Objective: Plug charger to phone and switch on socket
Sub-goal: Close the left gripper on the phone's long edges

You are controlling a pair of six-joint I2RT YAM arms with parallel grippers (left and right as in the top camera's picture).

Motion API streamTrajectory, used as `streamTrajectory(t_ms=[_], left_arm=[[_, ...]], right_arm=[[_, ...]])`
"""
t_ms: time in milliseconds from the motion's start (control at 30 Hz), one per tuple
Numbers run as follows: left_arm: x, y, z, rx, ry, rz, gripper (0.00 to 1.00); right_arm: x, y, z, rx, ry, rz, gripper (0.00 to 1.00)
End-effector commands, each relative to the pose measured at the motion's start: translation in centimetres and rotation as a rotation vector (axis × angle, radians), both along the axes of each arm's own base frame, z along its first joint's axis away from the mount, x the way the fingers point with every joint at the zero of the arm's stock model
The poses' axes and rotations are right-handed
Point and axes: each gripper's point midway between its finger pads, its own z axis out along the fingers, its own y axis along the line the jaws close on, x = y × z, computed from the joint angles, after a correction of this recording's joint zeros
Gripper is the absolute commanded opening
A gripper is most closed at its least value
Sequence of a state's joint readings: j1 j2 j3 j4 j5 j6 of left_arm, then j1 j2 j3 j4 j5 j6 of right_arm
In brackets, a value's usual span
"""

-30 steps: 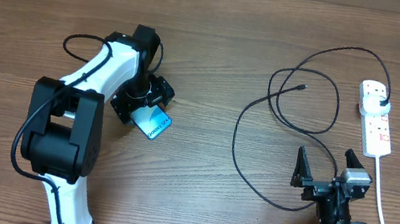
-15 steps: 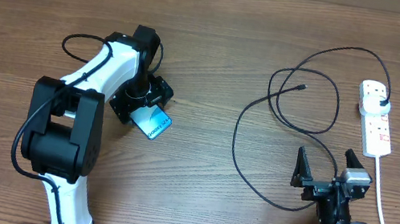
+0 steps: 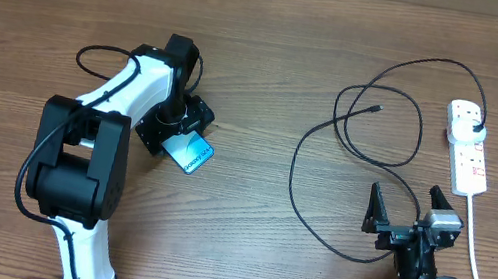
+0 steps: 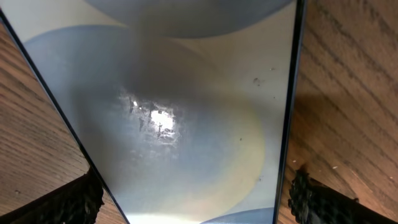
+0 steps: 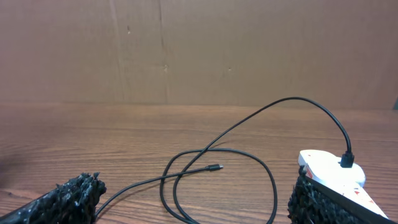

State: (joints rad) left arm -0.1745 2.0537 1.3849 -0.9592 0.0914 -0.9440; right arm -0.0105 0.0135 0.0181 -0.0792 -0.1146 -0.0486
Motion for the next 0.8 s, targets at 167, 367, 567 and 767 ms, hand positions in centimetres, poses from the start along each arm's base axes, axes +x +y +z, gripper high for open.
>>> streamTrajectory(t_ms=[167, 367, 567, 767], left_arm=[[-1.38, 0.71, -1.53, 0.025, 0.040, -0.017, 0.90], [-1.37, 0.71, -1.53, 0.014, 0.031, -0.144, 0.77], [-1.23, 0.67, -1.55, -0.001, 0.014, -0.304, 0.73], [-1.11, 0.67, -1.56, -0.007, 0.004, -0.378, 1.00]], right_arm=[[0.01, -0.06, -0.13, -0.002, -0.006, -0.005, 1.00], [0.01, -0.06, -0.13, -0.002, -0.006, -0.005, 1.00], [0.01, -0.06, -0.12, -0.002, -0.006, -0.005, 1.00], [0.01, -0.06, -0.13, -0.002, -0.006, -0.005, 1.00]])
